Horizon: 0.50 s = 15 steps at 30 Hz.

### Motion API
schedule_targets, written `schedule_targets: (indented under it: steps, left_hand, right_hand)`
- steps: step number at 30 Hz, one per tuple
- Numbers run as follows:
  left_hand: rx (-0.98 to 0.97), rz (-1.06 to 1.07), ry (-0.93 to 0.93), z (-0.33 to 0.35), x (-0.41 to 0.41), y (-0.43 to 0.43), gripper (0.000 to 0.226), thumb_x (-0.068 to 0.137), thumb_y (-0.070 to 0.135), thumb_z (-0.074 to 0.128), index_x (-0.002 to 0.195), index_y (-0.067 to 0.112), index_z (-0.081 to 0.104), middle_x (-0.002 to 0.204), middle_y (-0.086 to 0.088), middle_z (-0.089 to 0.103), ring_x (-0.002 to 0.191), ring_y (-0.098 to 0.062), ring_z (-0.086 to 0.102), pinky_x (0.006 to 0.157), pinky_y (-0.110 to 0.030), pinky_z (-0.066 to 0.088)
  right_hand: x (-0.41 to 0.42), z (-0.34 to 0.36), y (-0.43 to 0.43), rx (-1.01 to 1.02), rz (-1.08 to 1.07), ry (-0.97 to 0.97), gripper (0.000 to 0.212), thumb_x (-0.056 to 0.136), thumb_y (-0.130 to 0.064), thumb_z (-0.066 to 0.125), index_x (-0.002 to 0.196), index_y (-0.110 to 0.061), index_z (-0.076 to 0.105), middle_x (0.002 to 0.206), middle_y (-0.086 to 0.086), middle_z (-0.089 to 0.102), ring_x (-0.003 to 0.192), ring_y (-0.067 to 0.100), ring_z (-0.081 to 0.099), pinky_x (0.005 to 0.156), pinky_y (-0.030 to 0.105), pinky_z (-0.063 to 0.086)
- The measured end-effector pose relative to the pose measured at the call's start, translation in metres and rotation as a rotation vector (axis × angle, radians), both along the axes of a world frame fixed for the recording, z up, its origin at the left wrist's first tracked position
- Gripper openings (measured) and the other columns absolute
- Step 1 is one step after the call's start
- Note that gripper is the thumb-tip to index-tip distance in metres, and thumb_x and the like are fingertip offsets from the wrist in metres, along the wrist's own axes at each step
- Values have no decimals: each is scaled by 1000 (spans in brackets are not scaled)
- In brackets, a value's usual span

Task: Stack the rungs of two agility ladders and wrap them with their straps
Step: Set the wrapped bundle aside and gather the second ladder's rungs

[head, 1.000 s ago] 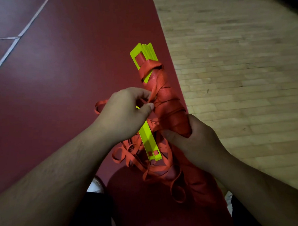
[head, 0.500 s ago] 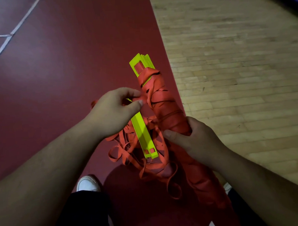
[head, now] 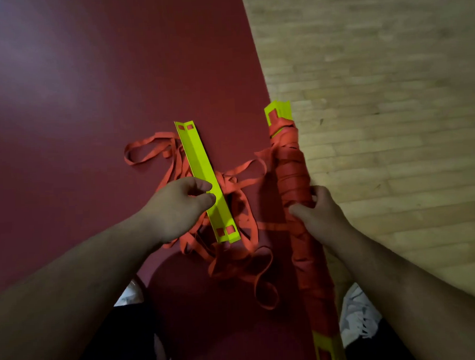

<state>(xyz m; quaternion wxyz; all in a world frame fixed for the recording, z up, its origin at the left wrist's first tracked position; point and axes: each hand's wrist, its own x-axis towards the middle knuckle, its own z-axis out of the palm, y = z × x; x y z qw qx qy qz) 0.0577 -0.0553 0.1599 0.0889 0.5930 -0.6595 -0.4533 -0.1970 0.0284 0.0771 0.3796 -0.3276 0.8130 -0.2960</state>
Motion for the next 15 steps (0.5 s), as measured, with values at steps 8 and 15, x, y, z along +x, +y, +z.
schedule_targets:
  steps: [8,15]
  left_hand:
    - [148,-19,-25,-89,-42,7,12,94,19,62,106,23,65,89,-4,71,67,-24,61,64,-32,51]
    - [286,151,58,-161,-54,17,16,93,13,63,89,27,69,82,0,76,73,-17,71,67,-29,52]
  right_hand:
    - [-62,-98,9,81,-124,66,67,74,-42,85,130,-28,50,109,7,70,96,27,69,89,42,55]
    - [-80,-163,-12,121,-124,191,70,73,-37,87,131,-18,52,117,12,69,106,33,65,82,32,44]
